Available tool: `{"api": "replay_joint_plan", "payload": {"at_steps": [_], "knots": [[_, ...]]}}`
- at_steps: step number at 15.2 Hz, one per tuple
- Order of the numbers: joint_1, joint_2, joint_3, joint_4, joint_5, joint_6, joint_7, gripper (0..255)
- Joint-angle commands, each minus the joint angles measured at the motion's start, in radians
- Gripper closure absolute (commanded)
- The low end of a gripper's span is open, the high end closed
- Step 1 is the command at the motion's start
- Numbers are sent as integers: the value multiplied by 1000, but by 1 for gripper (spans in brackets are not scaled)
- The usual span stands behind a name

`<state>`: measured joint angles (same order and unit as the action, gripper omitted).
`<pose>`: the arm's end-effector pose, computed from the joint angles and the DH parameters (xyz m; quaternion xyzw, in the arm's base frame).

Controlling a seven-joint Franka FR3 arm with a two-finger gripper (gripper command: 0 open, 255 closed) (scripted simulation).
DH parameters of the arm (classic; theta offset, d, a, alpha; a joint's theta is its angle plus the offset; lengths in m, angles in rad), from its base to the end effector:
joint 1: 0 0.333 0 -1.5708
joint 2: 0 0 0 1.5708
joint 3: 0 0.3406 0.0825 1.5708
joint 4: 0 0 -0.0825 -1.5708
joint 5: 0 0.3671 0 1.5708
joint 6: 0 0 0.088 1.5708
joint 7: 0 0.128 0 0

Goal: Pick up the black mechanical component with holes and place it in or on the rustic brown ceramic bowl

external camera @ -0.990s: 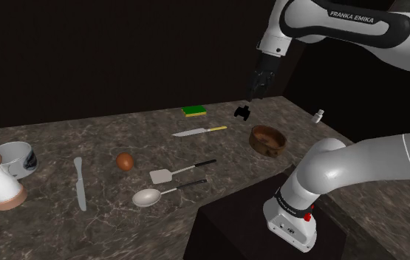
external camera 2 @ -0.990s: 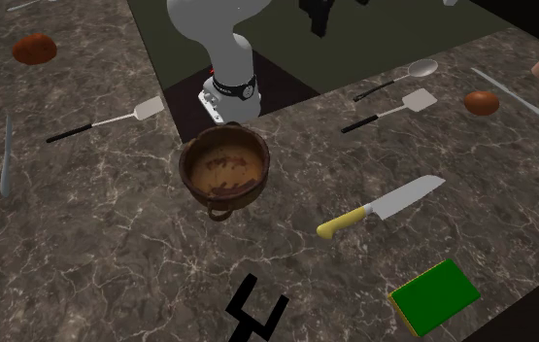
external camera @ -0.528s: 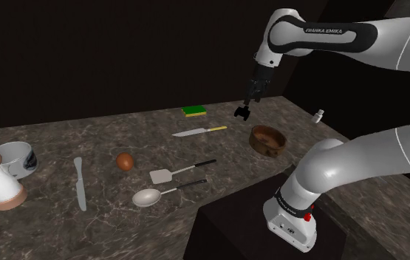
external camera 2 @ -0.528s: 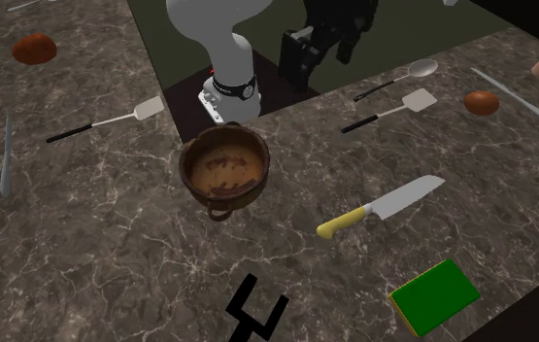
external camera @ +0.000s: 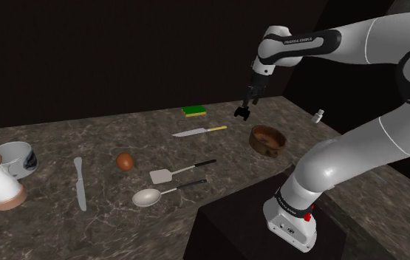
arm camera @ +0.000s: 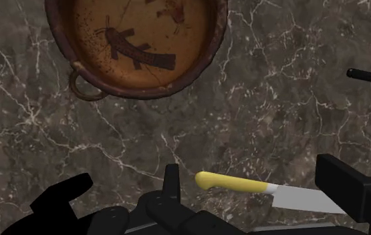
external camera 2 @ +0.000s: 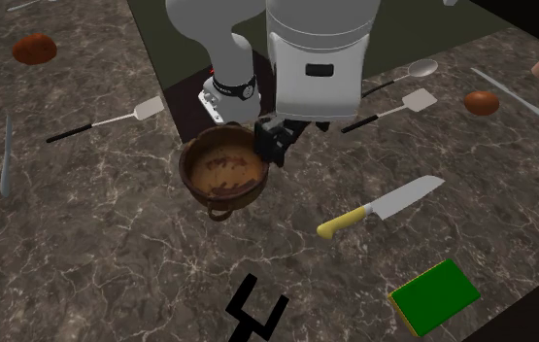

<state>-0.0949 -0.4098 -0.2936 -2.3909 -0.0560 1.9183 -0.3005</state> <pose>0.3583 -0.1592 0.4667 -0.9986 0.0196 0.0261 0.0427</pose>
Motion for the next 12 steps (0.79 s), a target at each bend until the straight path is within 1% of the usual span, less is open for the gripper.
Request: {"api": "replay_joint_plan", "payload": {"at_steps": [1, 6, 9, 12], "knots": [[-9, 56, -30, 15, -7, 48, -37, 0], [-24, 217, -96, 78, 10, 156, -130, 0], [-35, 322, -130, 131, 39, 212, -192, 0], [-51, 431, -156, 195, 83, 258, -258, 0]]}}
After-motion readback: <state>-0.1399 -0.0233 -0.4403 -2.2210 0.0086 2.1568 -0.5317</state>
